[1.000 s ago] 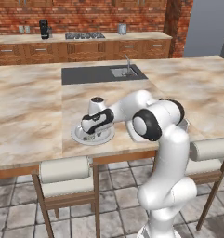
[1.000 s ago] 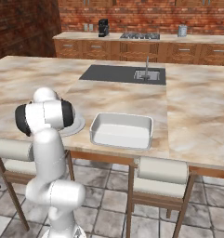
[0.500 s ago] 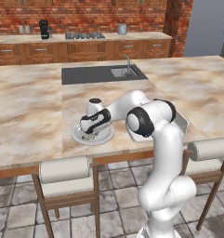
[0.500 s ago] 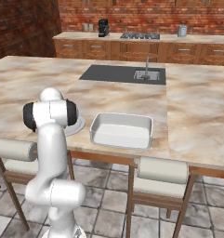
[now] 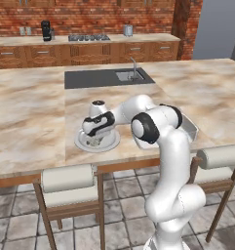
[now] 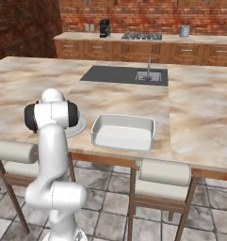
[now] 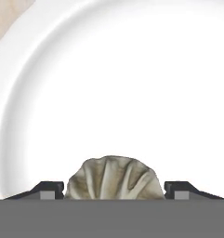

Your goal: Place two dumplings into each of the tupperware containers and then place the containers in the fridge.

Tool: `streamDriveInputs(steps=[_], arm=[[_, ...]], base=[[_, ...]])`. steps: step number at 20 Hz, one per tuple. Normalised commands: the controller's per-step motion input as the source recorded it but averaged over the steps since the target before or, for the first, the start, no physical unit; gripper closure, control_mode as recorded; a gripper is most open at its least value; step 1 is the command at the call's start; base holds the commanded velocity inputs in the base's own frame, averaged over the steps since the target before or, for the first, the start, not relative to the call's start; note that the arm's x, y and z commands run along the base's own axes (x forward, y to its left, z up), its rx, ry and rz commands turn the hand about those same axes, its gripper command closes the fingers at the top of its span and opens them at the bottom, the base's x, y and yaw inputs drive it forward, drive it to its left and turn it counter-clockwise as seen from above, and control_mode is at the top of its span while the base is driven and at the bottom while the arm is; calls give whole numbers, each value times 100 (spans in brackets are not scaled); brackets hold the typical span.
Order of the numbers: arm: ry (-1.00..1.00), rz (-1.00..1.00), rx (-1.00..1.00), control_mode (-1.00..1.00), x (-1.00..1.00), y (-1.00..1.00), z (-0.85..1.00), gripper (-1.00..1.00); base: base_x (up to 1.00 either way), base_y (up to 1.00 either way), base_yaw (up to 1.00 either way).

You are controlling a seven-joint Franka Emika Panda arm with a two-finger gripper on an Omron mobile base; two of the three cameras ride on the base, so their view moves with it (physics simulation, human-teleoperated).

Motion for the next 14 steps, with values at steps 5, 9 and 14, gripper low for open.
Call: streamDriveInputs(steps=[5,9,14], arm=[[0,-2,0,-100,-11,-50,52,100],[0,-11,-1,-100,-52,-73,81,100],[4,-14,0,-100,-50,-95,48,100]], base=[[0,0,0],[0,0,0],[0,0,0]])
